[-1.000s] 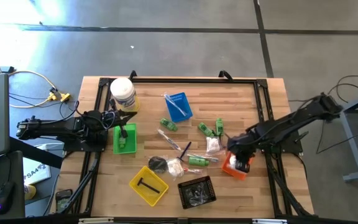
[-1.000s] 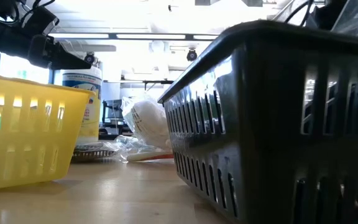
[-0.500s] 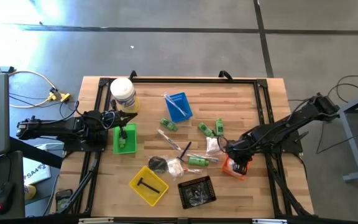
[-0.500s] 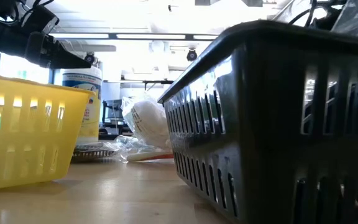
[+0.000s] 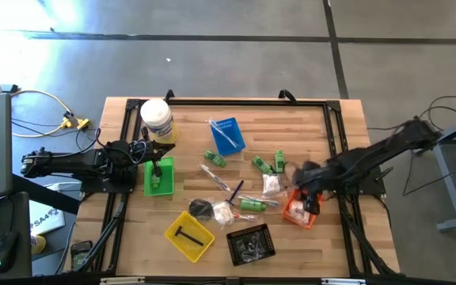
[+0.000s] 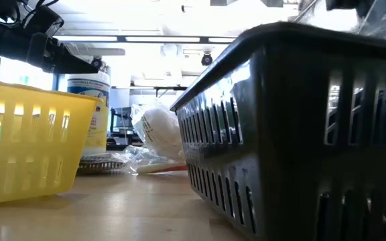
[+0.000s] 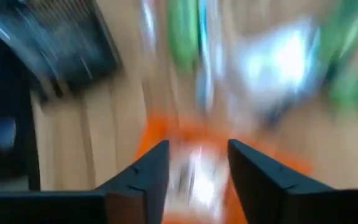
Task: Pick & Place Travel size toiletries
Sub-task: Put the dark blue toothbrush into the blue bin
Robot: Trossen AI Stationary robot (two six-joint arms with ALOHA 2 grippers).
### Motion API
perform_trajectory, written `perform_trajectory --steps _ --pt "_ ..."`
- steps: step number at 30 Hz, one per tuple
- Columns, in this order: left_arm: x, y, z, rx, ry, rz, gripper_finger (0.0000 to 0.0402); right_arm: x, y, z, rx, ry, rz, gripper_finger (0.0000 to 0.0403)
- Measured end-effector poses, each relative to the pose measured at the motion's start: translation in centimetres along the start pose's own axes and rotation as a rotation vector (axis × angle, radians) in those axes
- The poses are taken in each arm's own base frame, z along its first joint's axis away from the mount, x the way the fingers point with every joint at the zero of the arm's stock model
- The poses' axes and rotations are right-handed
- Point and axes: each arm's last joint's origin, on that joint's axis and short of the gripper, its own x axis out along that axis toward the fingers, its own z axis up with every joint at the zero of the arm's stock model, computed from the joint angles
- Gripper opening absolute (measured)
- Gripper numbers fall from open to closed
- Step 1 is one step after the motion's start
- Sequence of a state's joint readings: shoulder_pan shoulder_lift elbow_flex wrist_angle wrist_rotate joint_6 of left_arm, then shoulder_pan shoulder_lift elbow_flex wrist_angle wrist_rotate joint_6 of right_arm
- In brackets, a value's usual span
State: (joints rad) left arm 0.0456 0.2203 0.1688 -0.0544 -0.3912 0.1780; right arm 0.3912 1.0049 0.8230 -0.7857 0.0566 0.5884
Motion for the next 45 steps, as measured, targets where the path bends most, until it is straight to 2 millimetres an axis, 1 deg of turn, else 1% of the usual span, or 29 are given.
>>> perform_trajectory --steps 3,5,7,8,10,12,16,20,24,28,33,36,42,45 --pt "0.0 0.0 0.0 0.0 -0.001 0.001 0.0 -3.1 0.0 0.9 -0.129 -0.299 0.032 0.0098" --pt "0.0 0.0 0.0 -0.001 -0.001 0.001 0.0 -5.0 -0.3 1.4 -0.177 -0.473 0.002 0.0059" --pt "0.0 0.0 0.0 -0.001 -0.002 0.001 0.0 -6.4 -0.6 1.7 -0.207 -0.6 -0.057 0.0023" --pt "0.0 0.0 0.0 -0.001 -0.002 0.001 0.0 -7.0 -0.8 1.8 -0.223 -0.645 -0.069 0.0012" --pt "0.0 0.0 0.0 -0.001 -0.002 0.001 0.0 -8.0 -1.2 1.8 -0.26 -0.705 -0.083 0.0008" --pt "0.0 0.0 0.0 -0.001 -0.002 0.001 0.0 -8.8 -1.4 1.8 -0.295 -0.749 -0.06 0.0005" --pt "0.0 0.0 0.0 -0.001 -0.001 0.001 0.0 -9.5 -2.2 1.8 -0.323 -0.836 -0.008 0.0002" --pt "0.0 0.0 0.0 0.013 0.0 0.001 0.0 -9.3 -3.3 1.4 -0.342 -0.94 0.065 0.0002" --pt "0.0 0.0 0.0 0.023 0.0 0.002 0.0 -7.9 -4.5 0.6 -0.349 -1.013 0.102 0.0002" --pt "0.0 0.0 0.0 0.024 0.001 0.003 0.0 -5.9 -5.9 -0.5 -0.323 -1.034 0.069 0.0002" --pt "0.0 0.0 0.0 0.025 0.001 0.003 0.0 -3.5 -7.0 -1.7 -0.353 -1.069 0.121 0.0002" --pt "0.0 0.0 0.0 0.026 0.001 0.003 0.0 -2.3 -7.8 -2.4 -0.327 -1.105 0.093 0.0002" --pt "0.0 0.0 0.0 0.026 0.0 0.003 0.0 -1.1 -9.1 -3.1 -0.286 -1.103 0.019 0.0002" --pt "0.0 0.0 0.0 0.026 -0.001 0.003 0.0 -0.7 -9.3 -3.3 -0.306 -1.092 0.049 0.0002"
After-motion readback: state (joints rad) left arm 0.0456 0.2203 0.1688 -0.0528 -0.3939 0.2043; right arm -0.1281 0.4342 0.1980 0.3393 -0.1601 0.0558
